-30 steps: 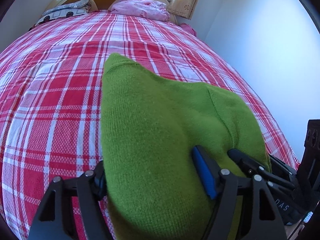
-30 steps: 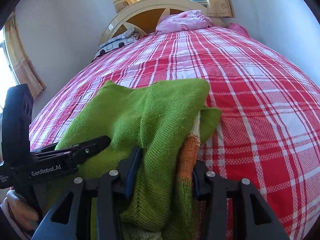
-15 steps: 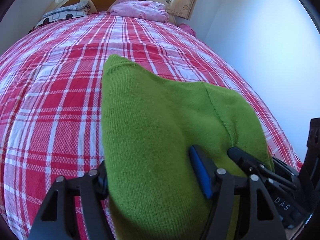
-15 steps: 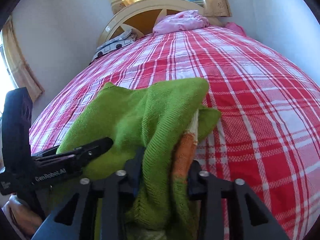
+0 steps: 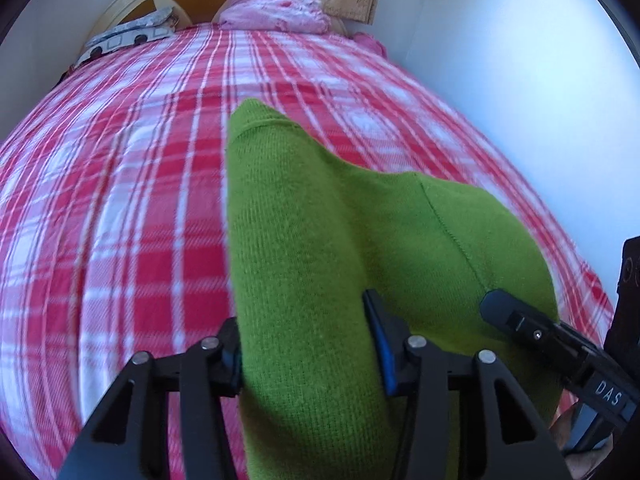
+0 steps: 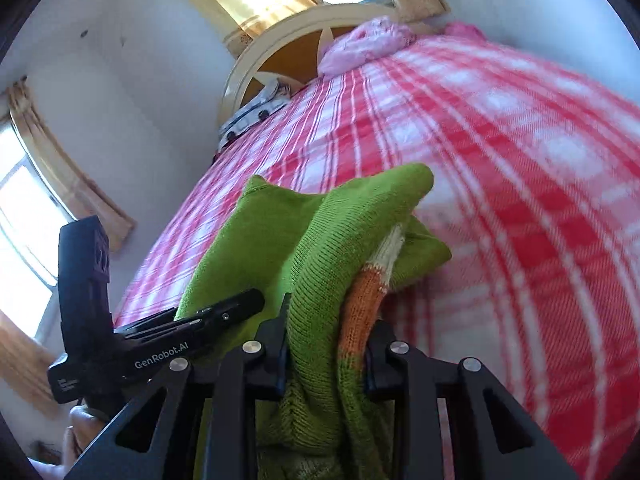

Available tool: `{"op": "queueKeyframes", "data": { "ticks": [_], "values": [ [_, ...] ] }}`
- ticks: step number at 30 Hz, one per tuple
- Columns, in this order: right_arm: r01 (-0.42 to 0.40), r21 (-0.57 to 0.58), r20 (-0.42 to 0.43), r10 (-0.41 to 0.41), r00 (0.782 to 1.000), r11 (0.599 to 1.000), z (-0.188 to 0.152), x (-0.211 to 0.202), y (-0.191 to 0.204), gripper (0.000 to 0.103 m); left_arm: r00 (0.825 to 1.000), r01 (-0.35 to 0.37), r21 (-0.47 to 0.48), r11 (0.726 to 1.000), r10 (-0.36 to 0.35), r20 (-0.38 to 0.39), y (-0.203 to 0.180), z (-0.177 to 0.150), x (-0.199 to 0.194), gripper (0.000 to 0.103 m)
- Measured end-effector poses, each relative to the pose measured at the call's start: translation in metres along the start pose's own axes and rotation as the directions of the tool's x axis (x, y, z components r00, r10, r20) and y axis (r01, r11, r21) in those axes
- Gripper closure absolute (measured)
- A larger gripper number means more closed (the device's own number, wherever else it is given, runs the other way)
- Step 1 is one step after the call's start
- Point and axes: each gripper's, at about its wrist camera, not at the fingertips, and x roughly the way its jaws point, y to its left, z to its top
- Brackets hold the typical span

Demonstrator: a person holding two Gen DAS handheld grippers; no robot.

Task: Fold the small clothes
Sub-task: 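Lift the folded sweater off the bed with both tools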

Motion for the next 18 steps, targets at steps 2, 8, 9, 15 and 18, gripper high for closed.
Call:
{"op": "queueKeyframes", "data": {
  "ticks": [2, 8, 9, 15, 18],
  "values": [
    [-0.008, 0.012, -0.009, 0.008, 1.0, 1.0, -0.01, -0.002, 0.001, 0.075, 1.0, 0.0, 0.011, 1.0, 0.0, -0.013, 0.001, -0.009, -0.001, 0.052],
    [0.093, -0.02, -0.006, -0.093, 0.996, 0.995, -0.023, 0.006, -0.002, 0.064, 0.999, 0.023, -0.039, 0.999, -0.025, -0.046, 0.015, -0.011, 0.013, 0.034],
    [0.114, -0.025, -0.012, -0.114, 0.993, 0.993, -0.022, 0.009, -0.002, 0.059, 0.998, 0.029, -0.047, 0.998, -0.032, -0.054, 0.018, -0.01, 0.015, 0.029],
    [0.121, 0.03, -0.043, -0.12, 0.992, 0.992, -0.02, 0.018, -0.032, 0.025, 0.995, 0.061, -0.112, 0.992, -0.069, -0.067, 0.027, -0.013, 0.032, 0.013],
    [0.118, -0.013, -0.038, -0.119, 0.992, 0.993, -0.022, 0.019, -0.028, 0.025, 0.998, 0.047, -0.07, 0.996, -0.05, -0.04, 0.019, -0.014, 0.031, 0.019]
  ]
}}
